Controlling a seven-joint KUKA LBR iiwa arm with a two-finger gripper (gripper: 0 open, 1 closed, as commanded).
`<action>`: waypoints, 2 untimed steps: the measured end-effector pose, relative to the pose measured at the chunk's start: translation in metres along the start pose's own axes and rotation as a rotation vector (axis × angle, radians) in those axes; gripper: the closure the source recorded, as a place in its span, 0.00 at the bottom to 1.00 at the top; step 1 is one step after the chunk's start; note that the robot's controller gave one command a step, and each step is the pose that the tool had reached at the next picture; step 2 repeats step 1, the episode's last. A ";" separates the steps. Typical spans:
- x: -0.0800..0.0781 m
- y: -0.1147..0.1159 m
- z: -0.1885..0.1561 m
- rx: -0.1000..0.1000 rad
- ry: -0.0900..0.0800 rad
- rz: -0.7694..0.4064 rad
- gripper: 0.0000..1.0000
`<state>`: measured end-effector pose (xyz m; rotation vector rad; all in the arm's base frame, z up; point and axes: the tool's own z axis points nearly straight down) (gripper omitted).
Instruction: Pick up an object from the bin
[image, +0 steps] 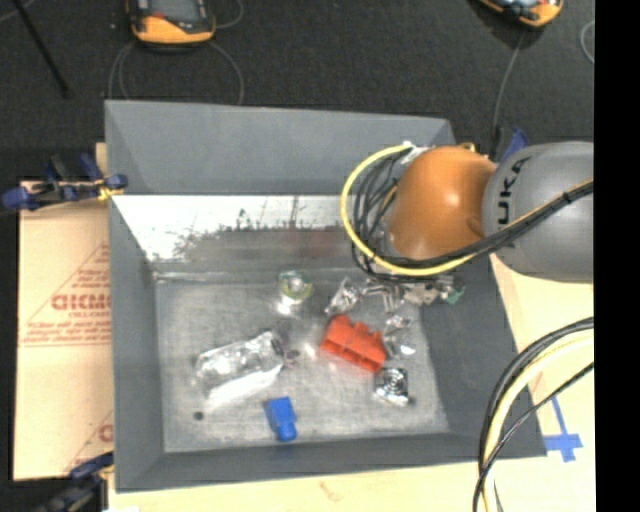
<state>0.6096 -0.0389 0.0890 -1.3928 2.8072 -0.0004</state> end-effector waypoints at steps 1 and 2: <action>-0.011 -0.001 -0.166 0.005 0.001 -0.281 1.00; -0.011 -0.001 -0.166 0.005 0.001 -0.281 1.00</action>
Offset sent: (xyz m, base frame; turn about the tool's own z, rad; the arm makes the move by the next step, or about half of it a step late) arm 0.0035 0.0085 0.1610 -0.2827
